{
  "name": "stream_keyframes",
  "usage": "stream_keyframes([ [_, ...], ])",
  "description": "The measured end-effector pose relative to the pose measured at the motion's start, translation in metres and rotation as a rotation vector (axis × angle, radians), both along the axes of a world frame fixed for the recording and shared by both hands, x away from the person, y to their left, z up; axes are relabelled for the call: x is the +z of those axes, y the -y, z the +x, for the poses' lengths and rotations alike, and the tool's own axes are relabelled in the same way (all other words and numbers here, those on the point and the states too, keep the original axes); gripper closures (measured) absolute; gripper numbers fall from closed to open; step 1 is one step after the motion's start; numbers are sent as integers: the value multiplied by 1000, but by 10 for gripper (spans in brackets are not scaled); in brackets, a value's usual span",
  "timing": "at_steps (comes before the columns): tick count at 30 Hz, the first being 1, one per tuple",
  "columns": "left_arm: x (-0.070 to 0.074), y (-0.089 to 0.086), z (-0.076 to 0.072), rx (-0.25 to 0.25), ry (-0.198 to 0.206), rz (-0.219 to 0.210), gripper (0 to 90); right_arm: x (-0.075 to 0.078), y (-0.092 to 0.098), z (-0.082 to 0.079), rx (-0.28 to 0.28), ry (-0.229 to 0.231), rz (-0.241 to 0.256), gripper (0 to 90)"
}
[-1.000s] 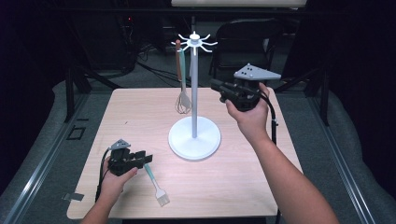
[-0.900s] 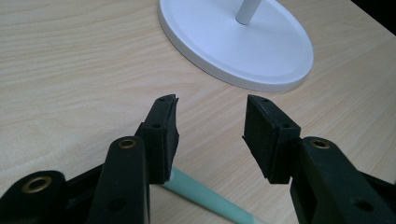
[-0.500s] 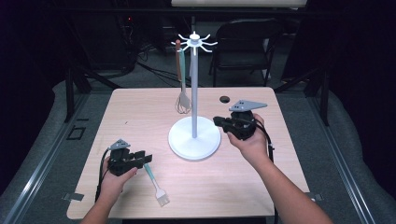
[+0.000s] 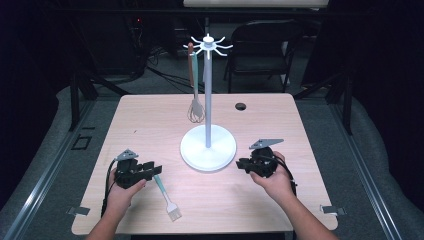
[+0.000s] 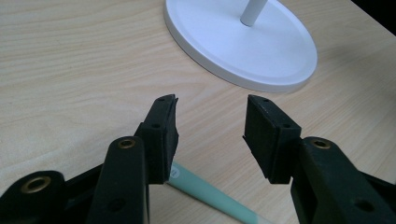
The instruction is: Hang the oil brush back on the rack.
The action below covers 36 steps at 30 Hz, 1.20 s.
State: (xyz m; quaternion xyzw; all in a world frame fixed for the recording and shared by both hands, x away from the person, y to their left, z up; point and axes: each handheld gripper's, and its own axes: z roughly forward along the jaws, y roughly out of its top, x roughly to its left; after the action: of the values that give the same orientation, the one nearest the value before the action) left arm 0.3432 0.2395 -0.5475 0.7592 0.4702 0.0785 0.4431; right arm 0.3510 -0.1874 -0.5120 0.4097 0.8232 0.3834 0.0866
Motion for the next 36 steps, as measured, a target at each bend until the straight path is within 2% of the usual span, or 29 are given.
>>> stream_keyframes([
  [2,0,0,0,2,1,0,534,-9,2,-2,-4,-34,-23,695],
  [4,0,0,0,3,0,1,530,-16,2,-5,-16,-43,-28,662],
  [9,0,-1,0,12,0,7,520,-27,-2,-12,-13,-29,-67,581],
  [14,0,-2,0,12,2,7,515,-30,-17,-14,18,-20,-70,534],
  [20,0,-5,0,23,6,3,514,-36,-48,-13,69,-42,-77,538],
  [22,0,-5,0,24,3,5,513,-40,-62,-13,82,-38,-42,551],
  [27,0,-5,0,26,2,7,513,-44,-100,-16,154,-47,-49,580],
  [36,-1,-6,1,24,5,14,513,-54,-156,-24,239,-62,-33,619],
])
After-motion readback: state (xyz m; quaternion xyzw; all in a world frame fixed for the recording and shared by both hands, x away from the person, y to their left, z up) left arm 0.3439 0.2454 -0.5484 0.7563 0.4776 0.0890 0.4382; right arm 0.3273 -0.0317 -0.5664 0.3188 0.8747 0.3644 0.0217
